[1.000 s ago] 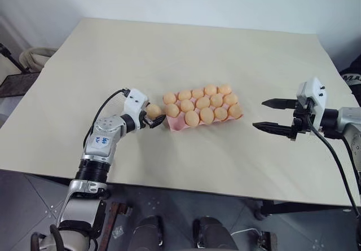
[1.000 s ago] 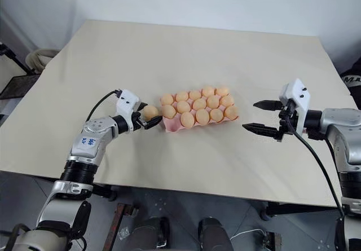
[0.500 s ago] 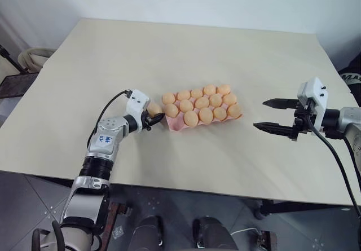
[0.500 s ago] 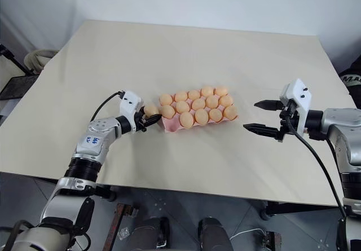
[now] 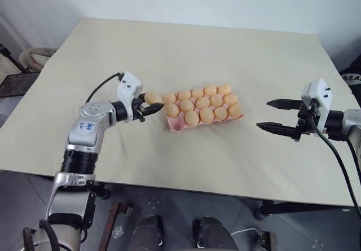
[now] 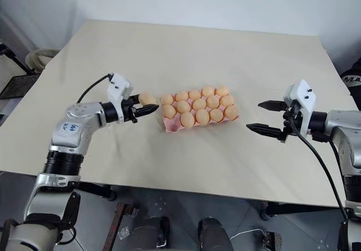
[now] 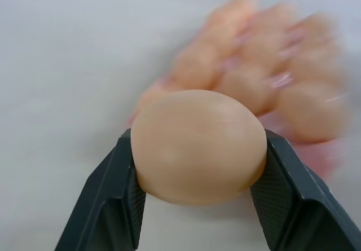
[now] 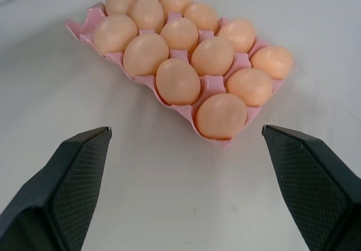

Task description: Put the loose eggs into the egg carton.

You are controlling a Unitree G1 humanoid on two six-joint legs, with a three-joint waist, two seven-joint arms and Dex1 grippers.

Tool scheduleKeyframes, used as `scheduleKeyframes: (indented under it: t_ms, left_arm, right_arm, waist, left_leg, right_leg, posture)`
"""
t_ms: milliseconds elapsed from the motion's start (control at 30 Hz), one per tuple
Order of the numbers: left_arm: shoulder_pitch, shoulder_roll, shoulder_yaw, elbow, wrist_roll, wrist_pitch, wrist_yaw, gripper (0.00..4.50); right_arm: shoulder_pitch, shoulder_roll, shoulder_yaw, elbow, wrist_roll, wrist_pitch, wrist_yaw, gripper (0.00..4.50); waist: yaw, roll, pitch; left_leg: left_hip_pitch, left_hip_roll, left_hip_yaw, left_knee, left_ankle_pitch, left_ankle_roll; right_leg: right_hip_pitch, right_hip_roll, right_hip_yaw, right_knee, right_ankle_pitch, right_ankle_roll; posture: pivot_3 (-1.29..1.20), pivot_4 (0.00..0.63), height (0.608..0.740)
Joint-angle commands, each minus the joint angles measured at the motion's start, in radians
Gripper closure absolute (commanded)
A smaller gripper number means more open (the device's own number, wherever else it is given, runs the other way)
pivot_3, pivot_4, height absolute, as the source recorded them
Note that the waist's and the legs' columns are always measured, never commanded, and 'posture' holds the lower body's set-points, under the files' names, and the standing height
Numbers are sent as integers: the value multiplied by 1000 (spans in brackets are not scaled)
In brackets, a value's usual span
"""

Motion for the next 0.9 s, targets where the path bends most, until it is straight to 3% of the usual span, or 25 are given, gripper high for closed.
scheduleKeyframes:
  t_ms: [33, 233, 700, 900]
  left_arm:
    - [-24, 6, -48, -55, -49, 58, -90, 2279]
    - [-48, 25, -161, 15, 0, 32, -203, 2279]
    - [-109, -15, -176, 213, 64, -88, -206, 2279]
    - [-113, -31, -179, 234, 71, -98, -211, 392]
  right_arm:
    - [4, -12, -59, -45, 36, -1, 1, 0]
    - [70, -30, -112, -107, 82, 27, 13, 0]
    - [211, -16, -199, -213, 106, 56, -72, 0]
    - [211, -20, -201, -215, 105, 61, -79, 0]
  waist:
    - [-1, 0, 0]
    - [-3, 0, 0]
    - [-2, 0, 0]
    - [-2, 0, 0]
  left_leg:
    - [0, 0, 0, 0, 0, 0]
    - [0, 0, 0, -1, 0, 0]
    - [0, 0, 0, -1, 0, 0]
    - [0, 0, 0, -1, 0, 0]
  right_leg:
    - [0, 0, 0, 0, 0, 0]
    - [0, 1, 1, -2, 0, 0]
    - [0, 1, 1, -2, 0, 0]
    - [0, 1, 1, -2, 0, 0]
  posture:
    - [0, 150, 740]
    - [0, 150, 740]
    - [0, 150, 740]
    - [0, 150, 740]
